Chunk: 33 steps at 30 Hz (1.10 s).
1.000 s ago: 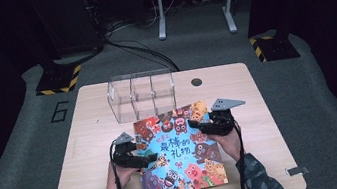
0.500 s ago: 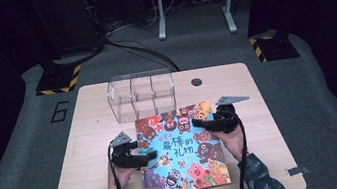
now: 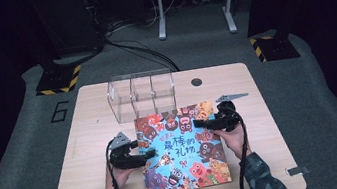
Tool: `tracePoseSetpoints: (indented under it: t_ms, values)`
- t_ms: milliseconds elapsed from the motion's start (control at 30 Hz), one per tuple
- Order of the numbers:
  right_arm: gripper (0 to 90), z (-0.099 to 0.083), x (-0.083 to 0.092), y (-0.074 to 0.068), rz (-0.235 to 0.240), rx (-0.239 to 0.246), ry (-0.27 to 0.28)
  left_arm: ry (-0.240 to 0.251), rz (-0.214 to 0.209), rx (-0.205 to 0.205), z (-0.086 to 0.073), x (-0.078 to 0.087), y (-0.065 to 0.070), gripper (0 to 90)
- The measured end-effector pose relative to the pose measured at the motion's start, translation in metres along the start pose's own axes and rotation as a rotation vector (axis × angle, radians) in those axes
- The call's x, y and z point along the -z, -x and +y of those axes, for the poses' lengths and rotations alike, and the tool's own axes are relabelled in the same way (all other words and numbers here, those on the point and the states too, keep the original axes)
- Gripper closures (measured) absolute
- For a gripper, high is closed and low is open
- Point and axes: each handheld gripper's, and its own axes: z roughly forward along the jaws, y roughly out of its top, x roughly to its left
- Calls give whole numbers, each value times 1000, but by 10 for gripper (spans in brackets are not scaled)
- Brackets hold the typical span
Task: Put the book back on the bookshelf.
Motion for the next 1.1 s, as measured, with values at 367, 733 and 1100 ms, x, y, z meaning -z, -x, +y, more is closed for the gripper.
tracePoseSetpoints:
  t_ms: [367, 733, 1100]
  values:
    - [461, 6, 1, -5, -23, 5, -34, 22, 18, -5, 5, 8, -1, 332]
    - [451, 14, 4, -7, -33, 28, -33, 32, 36, -29, 12, 16, 3, 380]
    - [448, 19, 8, -12, -40, 42, -25, 43, 53, -61, 17, 21, 6, 402]
